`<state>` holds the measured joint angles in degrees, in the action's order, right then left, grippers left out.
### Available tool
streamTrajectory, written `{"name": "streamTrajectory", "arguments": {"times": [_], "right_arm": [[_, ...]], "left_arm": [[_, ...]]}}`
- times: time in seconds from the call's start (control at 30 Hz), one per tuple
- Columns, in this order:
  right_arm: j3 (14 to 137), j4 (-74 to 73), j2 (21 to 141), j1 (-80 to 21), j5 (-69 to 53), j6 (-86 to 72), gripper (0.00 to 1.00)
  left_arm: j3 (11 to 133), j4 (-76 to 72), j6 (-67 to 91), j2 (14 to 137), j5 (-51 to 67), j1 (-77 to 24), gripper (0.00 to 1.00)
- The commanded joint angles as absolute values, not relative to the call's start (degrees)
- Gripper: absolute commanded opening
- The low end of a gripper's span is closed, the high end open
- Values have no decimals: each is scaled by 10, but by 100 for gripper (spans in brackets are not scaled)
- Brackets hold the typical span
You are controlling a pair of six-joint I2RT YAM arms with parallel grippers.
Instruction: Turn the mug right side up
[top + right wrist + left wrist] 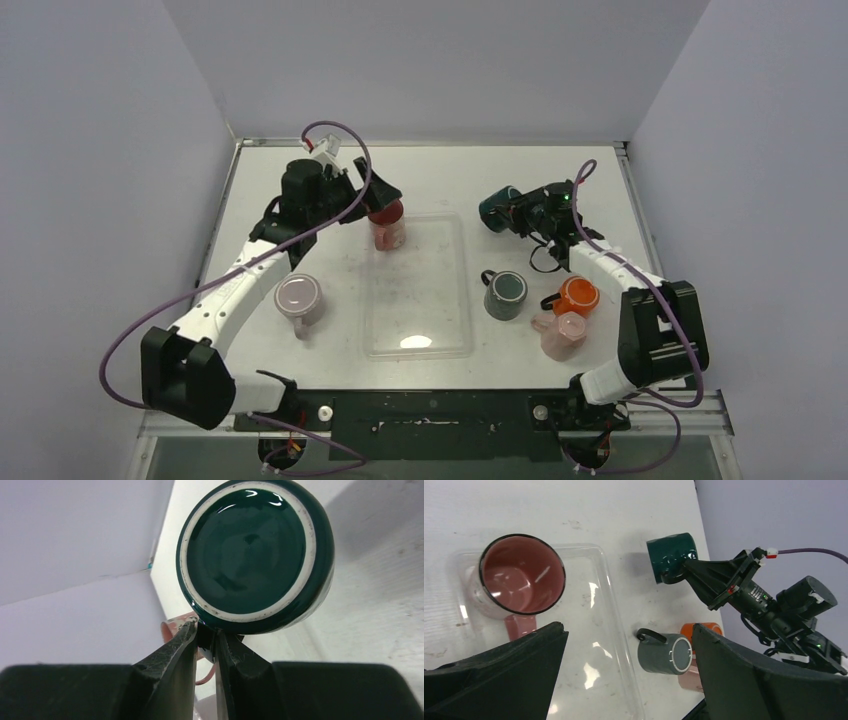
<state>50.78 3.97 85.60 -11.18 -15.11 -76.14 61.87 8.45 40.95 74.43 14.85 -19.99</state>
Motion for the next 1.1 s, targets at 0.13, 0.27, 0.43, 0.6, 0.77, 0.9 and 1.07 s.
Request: {"name": "streamTrajectory", "arguments": {"times": [0.13, 0.27, 0.43, 0.6, 0.77, 0.9, 1.07], "right_arm": [[466, 362, 829, -126, -213, -857, 5], [457, 433, 839, -147, -205, -889, 5], [439, 520, 858, -173, -196, -941, 5], [422, 578, 873, -198, -180, -986, 5], [422, 586, 880, -215, -169, -996, 5], [417, 595, 885, -218, -163, -1008, 5], [417, 598, 891, -220, -163, -1018, 5]], "left_arm": [[696, 18, 543, 818, 248, -227, 97], [729, 13, 628, 867, 280, -248, 100], [741, -47, 752, 918, 303, -264, 94], [720, -139, 837, 948, 284, -274, 90], [713, -138, 885, 951, 259, -281, 83], [695, -117, 927, 948, 250, -287, 73], [698, -74, 914, 949, 247, -287, 72]]}}
